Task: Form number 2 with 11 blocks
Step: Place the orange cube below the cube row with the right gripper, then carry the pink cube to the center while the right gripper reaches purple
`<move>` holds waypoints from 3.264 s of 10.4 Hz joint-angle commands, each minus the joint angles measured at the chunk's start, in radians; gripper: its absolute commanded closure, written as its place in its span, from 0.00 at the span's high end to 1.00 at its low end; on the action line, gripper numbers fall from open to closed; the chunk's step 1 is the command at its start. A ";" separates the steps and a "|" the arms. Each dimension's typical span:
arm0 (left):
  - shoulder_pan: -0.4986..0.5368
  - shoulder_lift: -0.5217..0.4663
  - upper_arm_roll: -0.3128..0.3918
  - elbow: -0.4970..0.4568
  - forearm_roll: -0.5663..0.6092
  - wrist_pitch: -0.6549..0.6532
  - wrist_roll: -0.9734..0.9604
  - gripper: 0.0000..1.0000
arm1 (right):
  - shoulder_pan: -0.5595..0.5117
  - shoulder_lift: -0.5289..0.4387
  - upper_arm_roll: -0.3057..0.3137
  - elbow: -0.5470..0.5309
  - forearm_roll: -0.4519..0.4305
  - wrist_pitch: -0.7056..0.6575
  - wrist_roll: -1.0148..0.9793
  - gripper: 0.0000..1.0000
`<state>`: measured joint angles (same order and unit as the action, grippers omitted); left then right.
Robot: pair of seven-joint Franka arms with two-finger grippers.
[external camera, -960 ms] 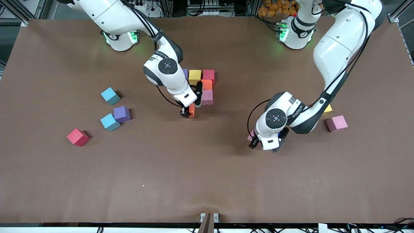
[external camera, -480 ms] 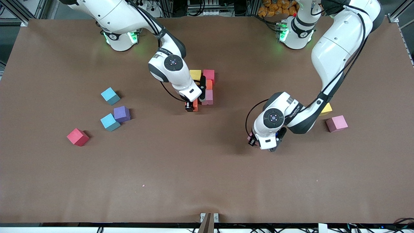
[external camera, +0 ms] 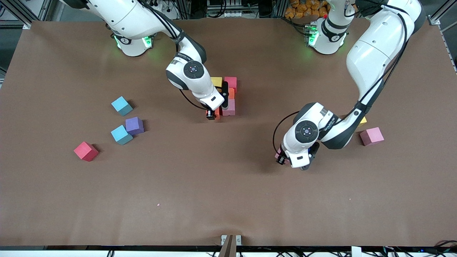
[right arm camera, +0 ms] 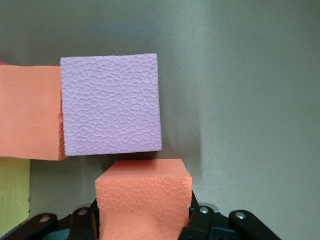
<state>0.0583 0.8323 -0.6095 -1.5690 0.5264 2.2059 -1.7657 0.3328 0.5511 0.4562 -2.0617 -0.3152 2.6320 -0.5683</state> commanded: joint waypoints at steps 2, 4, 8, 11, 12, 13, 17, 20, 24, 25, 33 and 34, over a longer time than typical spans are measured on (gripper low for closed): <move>0.003 -0.024 0.001 -0.002 -0.005 0.002 -0.024 0.31 | -0.029 0.006 0.035 -0.011 0.007 0.005 0.014 0.23; 0.003 -0.024 -0.001 0.001 -0.006 0.002 -0.026 0.31 | -0.023 0.003 0.036 -0.011 0.007 0.000 0.016 0.23; 0.003 -0.024 -0.001 0.014 -0.005 0.002 -0.044 0.31 | -0.026 -0.002 0.058 -0.011 0.008 -0.001 0.016 0.24; 0.003 -0.024 -0.001 0.014 -0.005 0.002 -0.047 0.32 | -0.029 -0.005 0.056 -0.011 0.007 -0.003 0.013 0.58; 0.003 -0.024 -0.001 0.014 -0.006 0.002 -0.047 0.32 | -0.031 -0.005 0.056 -0.009 0.007 -0.003 -0.001 1.00; 0.003 -0.024 -0.001 0.014 -0.006 0.002 -0.047 0.32 | -0.031 -0.005 0.056 -0.009 0.007 -0.001 -0.001 1.00; -0.018 -0.024 -0.010 0.014 -0.003 0.002 -0.145 0.31 | -0.060 -0.057 0.058 -0.012 0.007 -0.030 0.013 1.00; -0.080 -0.024 -0.010 0.044 -0.006 0.002 -0.254 0.31 | -0.110 -0.163 0.050 -0.009 0.015 -0.200 0.077 1.00; -0.198 -0.024 -0.010 0.072 -0.008 0.000 -0.437 0.31 | -0.303 -0.270 0.052 -0.009 0.013 -0.273 -0.002 1.00; -0.237 -0.022 -0.010 0.079 -0.009 -0.002 -0.489 0.31 | -0.360 -0.280 0.050 -0.009 0.013 -0.277 -0.008 1.00; -0.540 -0.013 0.001 0.187 -0.025 -0.005 -0.875 0.32 | -0.679 -0.284 0.044 -0.018 0.007 -0.239 -0.195 1.00; -0.572 -0.012 0.002 0.202 -0.025 -0.005 -0.924 0.31 | -0.699 -0.302 0.044 -0.053 0.008 -0.231 -0.211 1.00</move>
<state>-0.4610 0.8261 -0.6258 -1.4013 0.5211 2.2133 -2.6315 -0.3260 0.2802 0.4859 -2.0617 -0.3149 2.3796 -0.7295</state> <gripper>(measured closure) 0.427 0.000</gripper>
